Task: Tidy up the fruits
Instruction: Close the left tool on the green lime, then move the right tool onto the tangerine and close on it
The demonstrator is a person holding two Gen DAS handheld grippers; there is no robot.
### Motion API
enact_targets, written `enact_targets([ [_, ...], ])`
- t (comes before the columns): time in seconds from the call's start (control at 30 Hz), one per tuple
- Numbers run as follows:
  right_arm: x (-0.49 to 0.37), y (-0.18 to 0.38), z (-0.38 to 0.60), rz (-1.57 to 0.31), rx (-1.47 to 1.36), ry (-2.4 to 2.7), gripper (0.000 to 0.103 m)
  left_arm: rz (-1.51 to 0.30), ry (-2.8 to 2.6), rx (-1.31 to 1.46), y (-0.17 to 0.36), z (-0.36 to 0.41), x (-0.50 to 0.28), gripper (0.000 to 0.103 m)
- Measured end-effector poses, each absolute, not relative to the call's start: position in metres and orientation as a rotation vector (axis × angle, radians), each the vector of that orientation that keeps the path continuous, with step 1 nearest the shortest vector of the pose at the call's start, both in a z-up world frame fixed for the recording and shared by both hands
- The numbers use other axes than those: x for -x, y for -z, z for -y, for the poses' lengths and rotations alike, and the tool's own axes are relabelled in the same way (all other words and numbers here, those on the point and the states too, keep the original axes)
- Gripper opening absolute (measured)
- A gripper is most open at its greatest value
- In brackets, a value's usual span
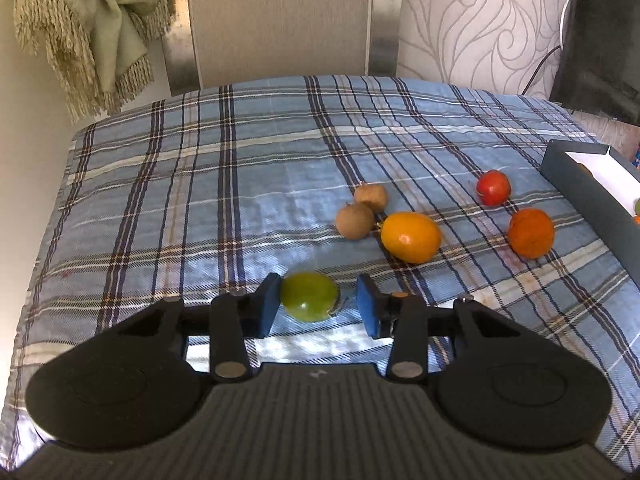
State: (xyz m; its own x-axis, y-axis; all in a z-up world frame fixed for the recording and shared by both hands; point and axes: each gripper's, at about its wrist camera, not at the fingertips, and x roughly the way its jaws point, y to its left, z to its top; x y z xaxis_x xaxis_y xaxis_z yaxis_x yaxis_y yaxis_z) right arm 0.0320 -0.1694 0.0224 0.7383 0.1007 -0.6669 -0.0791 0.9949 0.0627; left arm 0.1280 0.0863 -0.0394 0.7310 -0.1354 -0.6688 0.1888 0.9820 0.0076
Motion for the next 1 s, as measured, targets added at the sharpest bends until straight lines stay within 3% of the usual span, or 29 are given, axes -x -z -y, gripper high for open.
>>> enact_targets([
  [0.1, -0.039, -0.018, 0.164, -0.734, -0.021, -0.118, 0.039, -0.722, 0.177, -0.086, 0.039, -0.085, -0.124, 0.043],
  [0.17, -0.046, -0.014, 0.159, -0.738, -0.015, -0.131, 0.039, -0.718, 0.176, -0.097, 0.039, -0.085, -0.122, 0.035],
  [0.6, -0.085, 0.006, 0.131, -0.754, 0.004, -0.170, 0.039, -0.722, 0.232, -0.073, 0.024, -0.084, -0.088, 0.034],
  [0.7, -0.091, 0.008, 0.129, -0.754, -0.001, -0.152, 0.057, -0.718, 0.238, -0.072, 0.019, -0.083, -0.082, 0.034],
  [1.0, -0.109, 0.015, 0.118, -0.743, 0.001, -0.126, 0.058, -0.719, 0.206, -0.067, 0.012, -0.095, -0.073, 0.034],
])
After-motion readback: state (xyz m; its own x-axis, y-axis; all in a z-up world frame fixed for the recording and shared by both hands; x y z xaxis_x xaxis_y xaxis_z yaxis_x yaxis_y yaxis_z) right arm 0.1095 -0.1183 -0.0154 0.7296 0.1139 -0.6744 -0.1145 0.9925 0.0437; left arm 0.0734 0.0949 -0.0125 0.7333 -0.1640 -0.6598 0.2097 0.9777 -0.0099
